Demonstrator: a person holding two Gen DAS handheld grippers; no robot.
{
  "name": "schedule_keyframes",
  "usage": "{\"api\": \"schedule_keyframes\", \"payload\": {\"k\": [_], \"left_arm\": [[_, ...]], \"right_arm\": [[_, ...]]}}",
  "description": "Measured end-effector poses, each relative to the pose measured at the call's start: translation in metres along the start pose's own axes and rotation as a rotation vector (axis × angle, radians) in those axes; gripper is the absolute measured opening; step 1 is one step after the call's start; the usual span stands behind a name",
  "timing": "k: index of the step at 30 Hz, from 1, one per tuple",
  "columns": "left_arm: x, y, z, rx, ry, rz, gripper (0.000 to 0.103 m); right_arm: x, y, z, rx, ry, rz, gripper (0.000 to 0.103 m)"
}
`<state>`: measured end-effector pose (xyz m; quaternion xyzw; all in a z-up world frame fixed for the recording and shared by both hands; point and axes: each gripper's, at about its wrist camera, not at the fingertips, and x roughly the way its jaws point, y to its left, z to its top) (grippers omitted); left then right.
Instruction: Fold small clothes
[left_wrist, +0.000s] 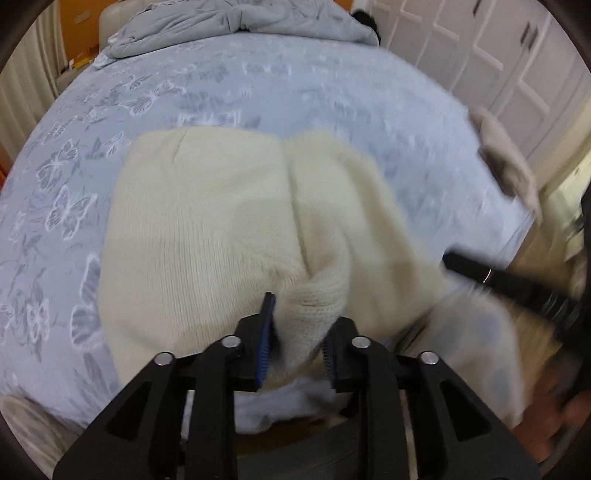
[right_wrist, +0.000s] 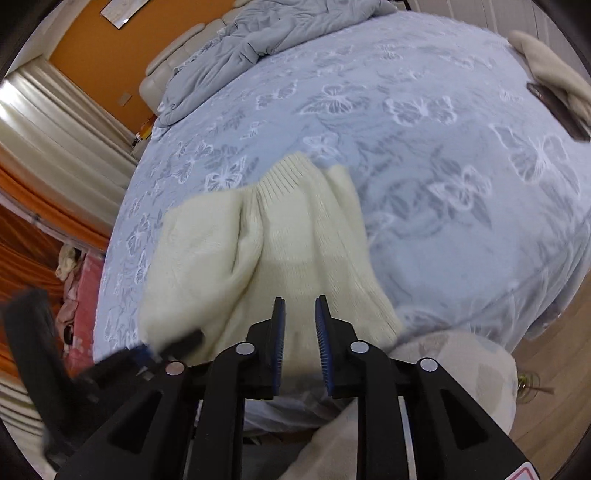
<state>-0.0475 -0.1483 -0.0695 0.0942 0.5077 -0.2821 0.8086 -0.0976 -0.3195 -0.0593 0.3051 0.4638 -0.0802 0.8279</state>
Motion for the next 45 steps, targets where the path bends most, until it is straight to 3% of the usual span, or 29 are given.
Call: {"api": "schedule_keyframes", "payload": {"k": [2,3,4,6,10,14,17,19,21,23,24,25,26,27,30,32,33,35,38,40,42,45], "left_arm": [[-0.02,0.008,-0.013,0.012,-0.042,-0.042,0.061],[-0.03,0.01,-0.017,0.011,-0.07,-0.045,0.073],[-0.046,0.019,-0.025,0.001,-0.114,-0.009,0.096],[-0.058,0.031,-0.036,-0.018,-0.154,0.046,0.097],[-0.035,0.078,-0.055,-0.129,-0.042,0.174,0.097],[-0.015,0.1,-0.062,-0.212,0.012,0.143,0.097],[-0.013,0.092,-0.067,-0.173,0.002,0.116,0.097],[-0.012,0.08,-0.07,-0.104,-0.01,0.14,0.097],[-0.007,0.076,-0.07,-0.068,-0.005,0.168,0.097],[0.0,0.078,-0.068,-0.067,-0.002,0.209,0.094],[0.003,0.081,-0.065,-0.08,0.005,0.215,0.087],[0.006,0.086,-0.062,-0.1,0.023,0.194,0.057],[0.009,0.091,-0.059,-0.113,0.044,0.185,0.037],[0.01,0.094,-0.057,-0.137,0.058,0.182,0.033],[-0.004,0.094,-0.049,-0.177,-0.008,0.125,0.03],[-0.01,0.082,-0.04,-0.151,-0.028,0.106,0.016],[-0.007,0.078,-0.038,-0.14,-0.019,0.11,0.016],[0.005,0.073,-0.039,-0.132,0.013,0.117,0.016],[0.02,0.069,-0.045,-0.142,0.07,0.105,0.016],[0.019,0.065,-0.045,-0.126,0.076,0.123,0.016],[0.017,0.067,-0.044,-0.132,0.074,0.124,0.016],[0.017,0.066,-0.045,-0.132,0.079,0.125,0.016]], "right_arm": [[0.0,0.004,-0.001,-0.006,0.0,0.024,0.056],[0.001,0.01,0.0,-0.019,-0.001,0.052,0.061],[-0.001,0.016,-0.001,-0.029,-0.003,0.069,0.066],[0.005,0.028,0.001,-0.056,0.015,0.113,0.071],[0.043,0.054,0.003,-0.063,0.151,0.147,0.074],[0.067,0.071,-0.001,-0.052,0.245,0.164,0.074],[0.083,0.087,-0.005,-0.07,0.292,0.154,0.075],[0.095,0.096,-0.006,-0.074,0.324,0.144,0.075],[0.1,0.099,-0.007,-0.072,0.328,0.147,0.066],[0.102,0.107,-0.006,-0.101,0.31,0.126,0.022],[0.1,0.108,-0.003,-0.106,0.307,0.142,0.021],[0.089,0.112,0.004,-0.095,0.278,0.188,0.02],[0.072,0.116,0.013,-0.103,0.234,0.242,0.018],[0.044,0.124,0.025,-0.119,0.168,0.316,0.018],[-0.008,0.132,0.038,-0.191,0.047,0.34,0.018],[-0.025,0.11,0.038,-0.189,-0.001,0.315,0.018],[-0.024,0.094,0.036,-0.18,-0.006,0.278,0.018],[0.009,0.041,0.028,-0.101,0.065,0.142,0.018],[0.055,-0.019,0.007,0.059,0.196,0.09,0.018],[0.048,-0.022,0.003,0.092,0.172,0.126,0.018],[0.029,-0.009,0.007,0.048,0.111,0.141,0.018],[0.024,0.002,0.01,-0.001,0.093,0.117,0.018]]}}
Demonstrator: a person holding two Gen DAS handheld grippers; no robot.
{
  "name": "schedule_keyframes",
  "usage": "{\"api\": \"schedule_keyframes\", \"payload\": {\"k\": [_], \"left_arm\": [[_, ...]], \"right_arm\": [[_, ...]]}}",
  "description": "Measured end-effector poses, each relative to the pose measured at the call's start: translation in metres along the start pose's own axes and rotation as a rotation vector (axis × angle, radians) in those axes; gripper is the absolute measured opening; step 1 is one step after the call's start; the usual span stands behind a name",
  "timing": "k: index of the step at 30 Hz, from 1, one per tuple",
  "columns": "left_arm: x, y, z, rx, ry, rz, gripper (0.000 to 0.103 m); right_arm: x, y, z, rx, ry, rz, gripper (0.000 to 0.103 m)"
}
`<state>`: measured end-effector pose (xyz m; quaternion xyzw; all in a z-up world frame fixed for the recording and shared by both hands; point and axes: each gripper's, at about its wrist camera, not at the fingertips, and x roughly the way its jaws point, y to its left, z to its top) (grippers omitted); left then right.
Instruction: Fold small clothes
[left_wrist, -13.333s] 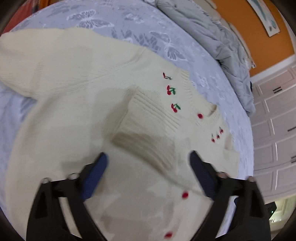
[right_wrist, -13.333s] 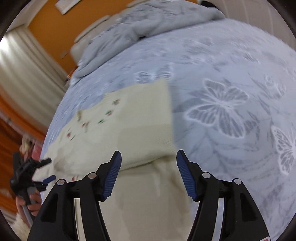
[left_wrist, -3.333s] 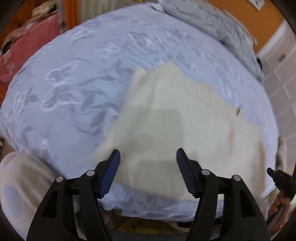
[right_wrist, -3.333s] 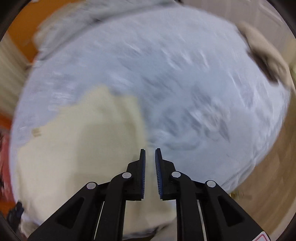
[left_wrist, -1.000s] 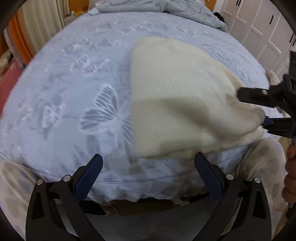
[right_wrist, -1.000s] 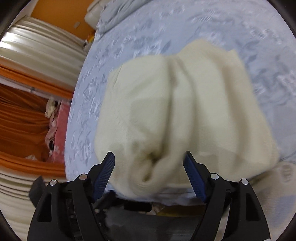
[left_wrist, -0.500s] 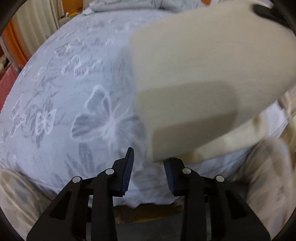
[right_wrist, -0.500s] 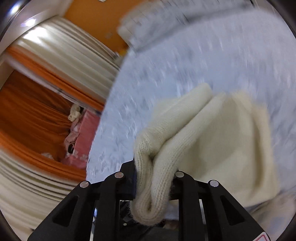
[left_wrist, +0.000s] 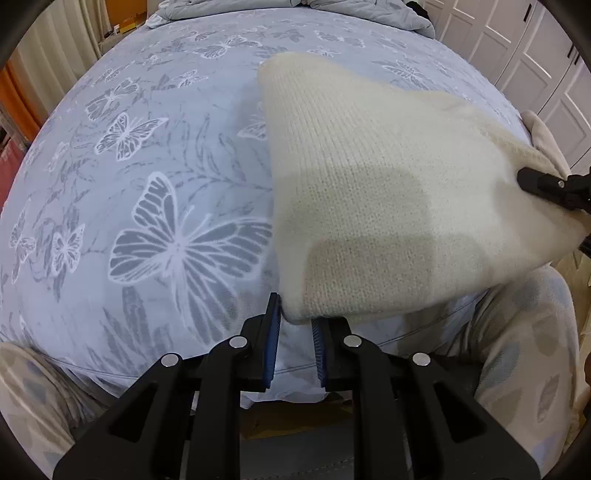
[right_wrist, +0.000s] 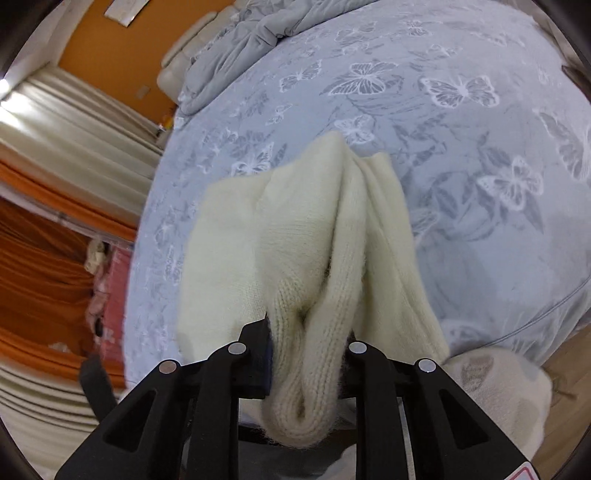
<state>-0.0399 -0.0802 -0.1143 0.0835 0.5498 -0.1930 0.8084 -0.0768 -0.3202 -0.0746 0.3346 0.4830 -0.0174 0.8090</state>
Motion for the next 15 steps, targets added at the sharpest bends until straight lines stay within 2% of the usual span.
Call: {"api": "schedule_keyframes", "payload": {"k": [2,3,7,9,12,13,14,15], "left_arm": [[0.003,-0.002,-0.001,0.011,0.004,0.006,0.016],[0.002,-0.004,-0.001,0.014,0.006,0.008,0.016],[-0.002,-0.003,-0.001,0.025,0.007,0.016,0.017],[0.0,0.0,-0.001,0.0,0.024,0.012,0.019],[0.0,0.001,0.0,-0.015,0.023,0.009,0.021],[-0.001,-0.002,0.0,-0.001,0.017,0.022,0.031],[-0.003,-0.005,0.0,0.013,0.008,0.021,0.048],[-0.005,-0.007,0.0,0.016,0.0,0.018,0.057]], "right_arm": [[0.027,-0.015,-0.002,0.007,0.07,-0.081,0.018],[0.034,-0.02,0.0,0.029,0.094,-0.088,0.018],[0.013,-0.013,0.004,0.023,0.043,-0.054,0.018],[0.016,-0.01,0.002,0.009,0.064,-0.065,0.02],[0.027,-0.013,-0.002,0.031,0.121,-0.073,0.027],[0.028,-0.009,0.001,0.045,0.122,-0.058,0.028],[0.027,-0.005,0.002,0.047,0.121,-0.048,0.028],[0.028,-0.001,0.004,0.043,0.119,-0.04,0.025]]}}
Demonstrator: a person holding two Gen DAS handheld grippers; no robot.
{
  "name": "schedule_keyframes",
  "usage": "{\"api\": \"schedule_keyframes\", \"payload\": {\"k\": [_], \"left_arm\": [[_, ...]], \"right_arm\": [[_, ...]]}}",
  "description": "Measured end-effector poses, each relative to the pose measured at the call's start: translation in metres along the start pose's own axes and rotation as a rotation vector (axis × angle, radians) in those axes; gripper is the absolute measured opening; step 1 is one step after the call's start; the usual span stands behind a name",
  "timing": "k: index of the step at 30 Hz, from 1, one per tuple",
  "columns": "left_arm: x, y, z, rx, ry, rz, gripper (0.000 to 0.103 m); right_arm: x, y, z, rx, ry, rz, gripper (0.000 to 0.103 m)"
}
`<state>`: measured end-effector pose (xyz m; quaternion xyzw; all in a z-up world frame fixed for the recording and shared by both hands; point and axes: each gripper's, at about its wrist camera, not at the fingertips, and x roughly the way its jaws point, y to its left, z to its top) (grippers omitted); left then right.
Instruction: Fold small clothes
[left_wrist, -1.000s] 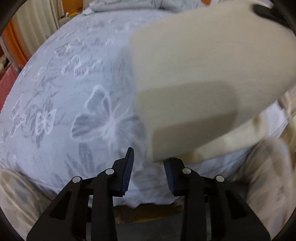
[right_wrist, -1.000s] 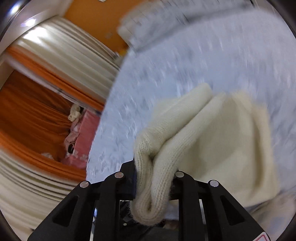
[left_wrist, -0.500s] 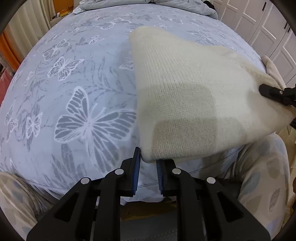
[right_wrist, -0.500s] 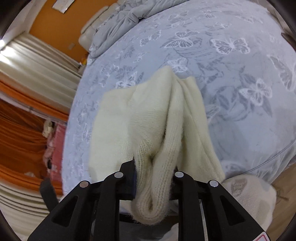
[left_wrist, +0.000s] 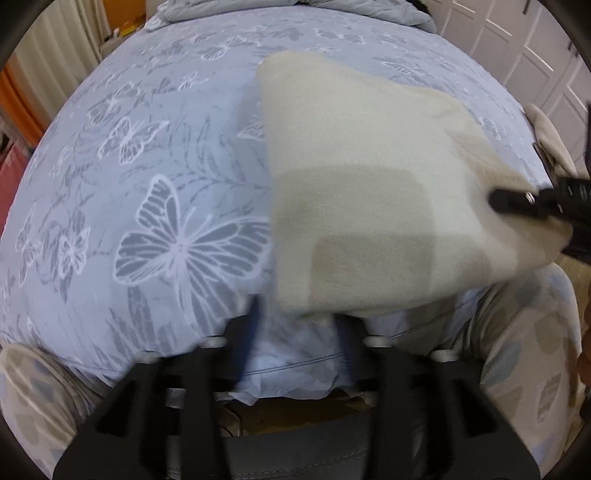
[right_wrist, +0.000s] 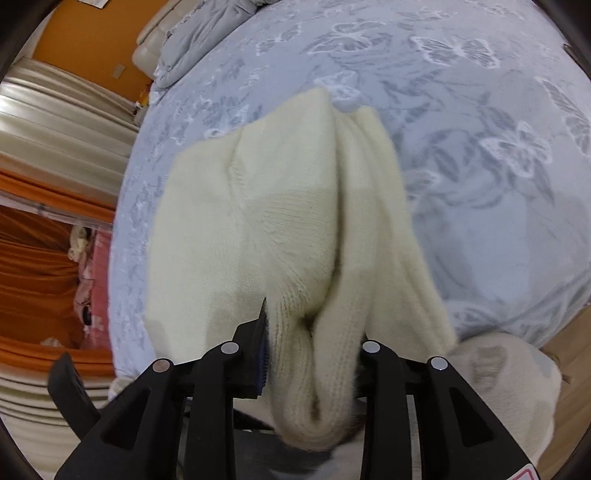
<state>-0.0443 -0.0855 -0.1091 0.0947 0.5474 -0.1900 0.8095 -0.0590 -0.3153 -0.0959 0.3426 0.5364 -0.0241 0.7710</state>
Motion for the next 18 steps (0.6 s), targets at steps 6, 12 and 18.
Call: {"api": "schedule_keyframes", "payload": {"k": [6,12,18], "left_arm": [[-0.012,0.001,-0.003,-0.042,-0.05,-0.012,0.079],[-0.025,0.033,-0.015,-0.205,-0.075,-0.033,0.087],[-0.021,0.041,0.009,-0.32,-0.1,-0.08,0.075]], "right_arm": [[-0.042,0.115,0.024,-0.195,-0.071,0.219,0.02],[-0.024,0.258,0.008,-0.513,-0.003,0.281,0.02],[-0.018,0.222,0.012,-0.412,0.019,0.324,0.02]]}}
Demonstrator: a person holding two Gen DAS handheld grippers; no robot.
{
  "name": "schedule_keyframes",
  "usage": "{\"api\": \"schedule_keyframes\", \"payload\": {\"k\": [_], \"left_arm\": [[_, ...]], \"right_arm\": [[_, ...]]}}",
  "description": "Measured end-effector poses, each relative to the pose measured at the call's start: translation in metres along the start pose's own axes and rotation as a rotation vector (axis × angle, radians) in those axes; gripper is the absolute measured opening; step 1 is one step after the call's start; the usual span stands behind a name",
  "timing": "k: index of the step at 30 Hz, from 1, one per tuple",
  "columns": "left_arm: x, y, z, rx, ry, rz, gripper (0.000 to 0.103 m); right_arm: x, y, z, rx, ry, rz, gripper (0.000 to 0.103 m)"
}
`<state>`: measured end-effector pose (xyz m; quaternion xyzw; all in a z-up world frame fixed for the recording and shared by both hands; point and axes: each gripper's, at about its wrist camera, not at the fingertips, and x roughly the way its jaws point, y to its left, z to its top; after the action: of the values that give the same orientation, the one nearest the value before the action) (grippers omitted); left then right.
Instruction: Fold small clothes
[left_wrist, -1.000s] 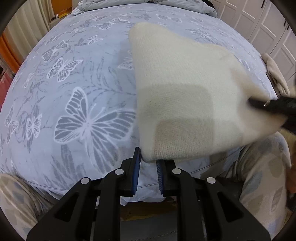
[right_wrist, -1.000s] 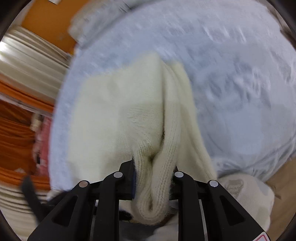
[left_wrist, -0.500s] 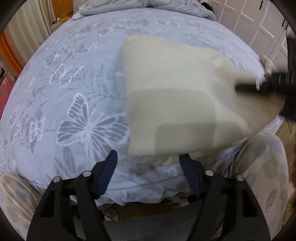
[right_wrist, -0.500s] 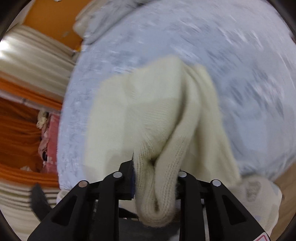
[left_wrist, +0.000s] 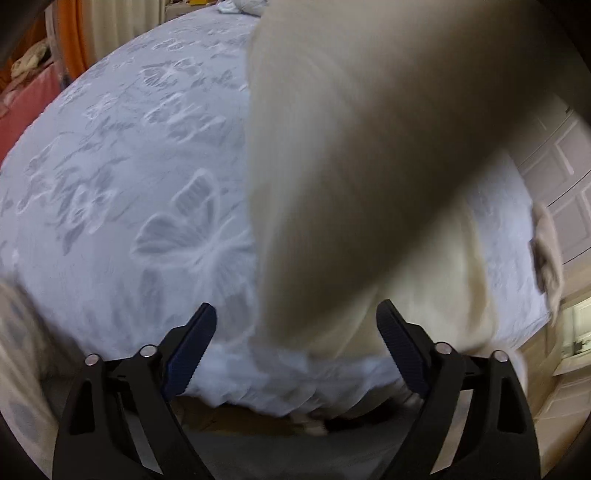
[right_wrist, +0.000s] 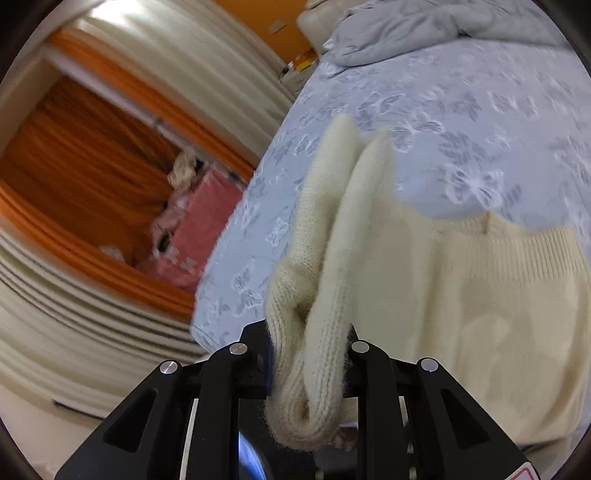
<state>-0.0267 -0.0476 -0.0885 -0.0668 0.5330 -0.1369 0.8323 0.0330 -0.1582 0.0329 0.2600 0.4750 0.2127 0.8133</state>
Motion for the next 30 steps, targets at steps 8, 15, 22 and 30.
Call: {"api": "schedule_keyframes", "payload": {"k": [8,15,22,30], "left_arm": [[0.033,-0.019,0.001,0.049,0.08,0.199,0.044],[0.036,-0.042,-0.017,0.224,0.062,0.269,0.044],[0.029,-0.032,-0.022,0.3,0.076,0.248,0.066],[-0.027,0.013,-0.036,0.217,0.048,0.063,0.092]], "right_arm": [[-0.084,-0.158,-0.073,0.304,-0.12,-0.226,0.018],[-0.065,-0.206,-0.108,0.411,-0.053,-0.324,0.017],[-0.051,-0.229,-0.11,0.438,0.057,-0.329,0.027],[-0.111,-0.185,-0.097,0.329,-0.106,-0.448,0.048]]}}
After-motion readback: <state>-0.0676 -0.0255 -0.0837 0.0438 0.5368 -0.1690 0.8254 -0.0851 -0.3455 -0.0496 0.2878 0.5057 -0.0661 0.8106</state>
